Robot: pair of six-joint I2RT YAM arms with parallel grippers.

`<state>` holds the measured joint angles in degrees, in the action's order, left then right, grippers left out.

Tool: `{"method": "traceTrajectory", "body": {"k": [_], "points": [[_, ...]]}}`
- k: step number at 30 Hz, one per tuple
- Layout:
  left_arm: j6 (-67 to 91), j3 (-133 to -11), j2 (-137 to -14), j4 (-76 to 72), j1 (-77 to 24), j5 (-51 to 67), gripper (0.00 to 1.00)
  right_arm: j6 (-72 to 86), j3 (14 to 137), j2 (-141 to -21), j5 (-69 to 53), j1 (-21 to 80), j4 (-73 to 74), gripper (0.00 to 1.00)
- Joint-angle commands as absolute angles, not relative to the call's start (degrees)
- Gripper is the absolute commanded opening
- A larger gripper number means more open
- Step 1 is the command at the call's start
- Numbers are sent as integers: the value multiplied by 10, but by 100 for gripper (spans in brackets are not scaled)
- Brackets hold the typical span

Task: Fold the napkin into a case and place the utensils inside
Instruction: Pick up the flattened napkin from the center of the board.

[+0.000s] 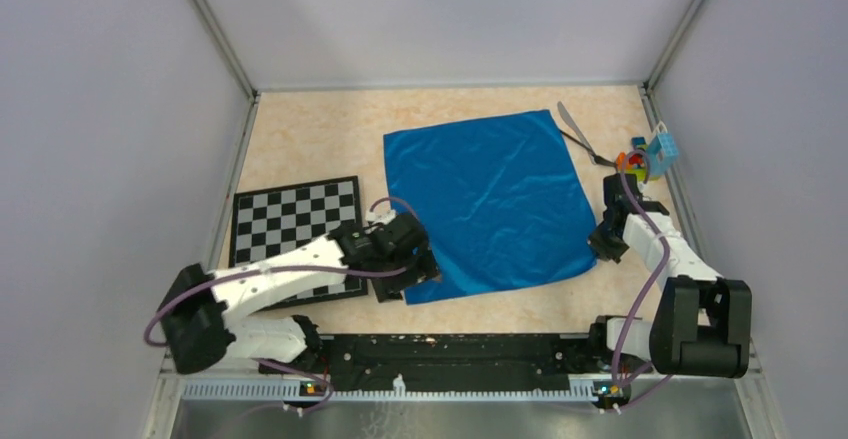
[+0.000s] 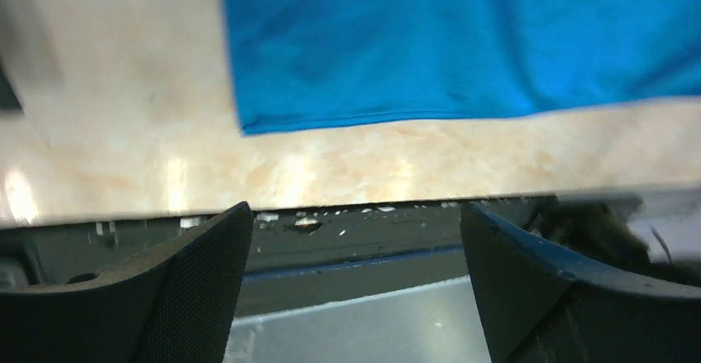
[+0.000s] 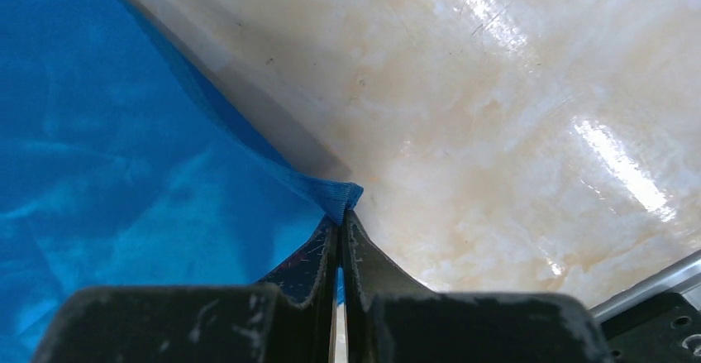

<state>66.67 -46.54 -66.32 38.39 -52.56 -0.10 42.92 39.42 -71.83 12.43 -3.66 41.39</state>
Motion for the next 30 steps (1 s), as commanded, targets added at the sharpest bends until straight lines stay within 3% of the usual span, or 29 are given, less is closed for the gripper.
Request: {"method": "traceTrajectory", "body": {"k": [1,4,6,8,10,16,21,30], "points": [[975,-555,-785,569,-600,-92,97,437,420,-675,194,-15,422,0],[1029,-637,-877,666,-607,-106,82,429,413,-656,182,-13,404,0],[1037,-657,-905,659,-605,-122,74,426,410,-650,177,-13,399,0],[1038,-654,-923,638,-589,-100,56,423,405,-645,165,-12,392,0],[1055,-654,-932,631,-585,-88,47,421,403,-647,157,-12,388,0],[1094,-612,-934,591,-581,-74,48,418,401,-655,138,-12,381,0],[1101,-573,-939,550,-574,-57,55,416,400,-655,137,-12,380,0],[1089,-547,-948,534,-559,-54,52,415,398,-655,138,-8,378,0]]}}
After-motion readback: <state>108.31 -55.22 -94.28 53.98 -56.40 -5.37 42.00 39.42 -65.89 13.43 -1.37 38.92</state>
